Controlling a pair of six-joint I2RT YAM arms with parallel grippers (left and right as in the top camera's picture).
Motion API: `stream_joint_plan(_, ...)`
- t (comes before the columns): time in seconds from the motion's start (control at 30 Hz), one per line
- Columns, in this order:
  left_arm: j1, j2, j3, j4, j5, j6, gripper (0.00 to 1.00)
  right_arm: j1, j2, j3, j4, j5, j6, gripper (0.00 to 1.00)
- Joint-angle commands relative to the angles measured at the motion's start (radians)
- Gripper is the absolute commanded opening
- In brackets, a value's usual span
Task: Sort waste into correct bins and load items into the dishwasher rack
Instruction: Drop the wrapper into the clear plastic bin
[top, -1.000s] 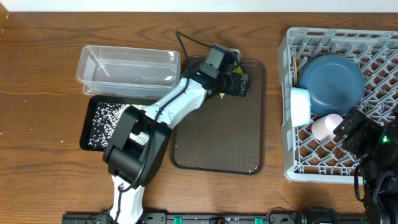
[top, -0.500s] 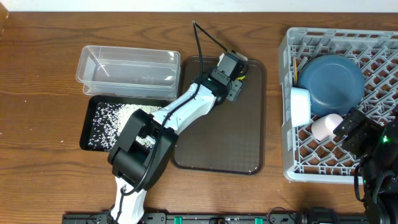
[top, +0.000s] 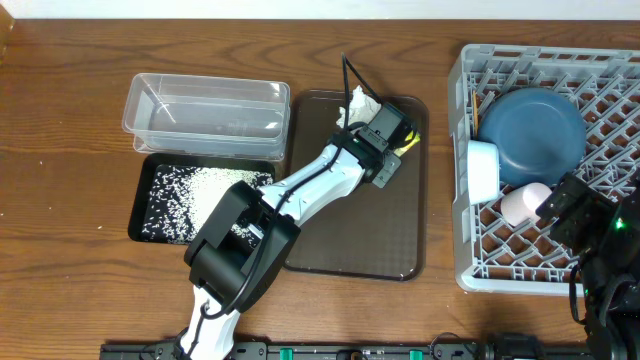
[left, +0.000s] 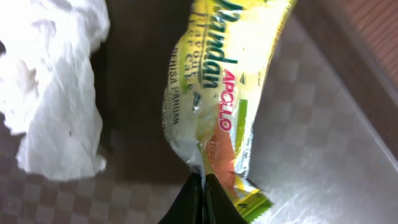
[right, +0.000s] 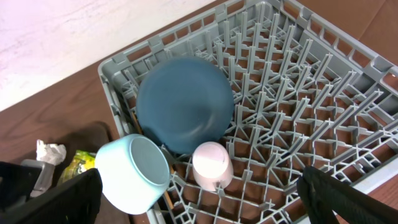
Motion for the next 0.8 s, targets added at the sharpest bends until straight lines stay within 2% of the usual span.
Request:
stream_joint_plan(0.0, 0.016, -0.039, 0.016, -0.03, -0.009, -0.06, 0.06, -0.016, -0.001, 0.01, -0.001, 0.01, 0.011, 0.99)
stream_joint_plan(0.13, 0.024, -0.13, 0.016, -0.058, 0.002, -0.135, 0.06, -0.016, -0.001, 0.01, -0.001, 0.01, 0.011, 0.99)
stream_joint_plan(0.33, 0.05, -0.273, 0.016, -0.078, -0.038, -0.136, 0.06, -0.016, -0.001, 0.01, -0.001, 0.01, 0.011, 0.99)
stream_joint_plan(0.57, 0.249, -0.349, 0.016, -0.146, -0.188, -0.178, 0.06, -0.016, -0.001, 0.01, -0.001, 0.01, 0.011, 0.99)
stream_joint_plan(0.77, 0.439, -0.314, 0.016, -0.171, -0.188, -0.199, 0.06, -0.016, -0.001, 0.01, -0.001, 0.01, 0.011, 0.99)
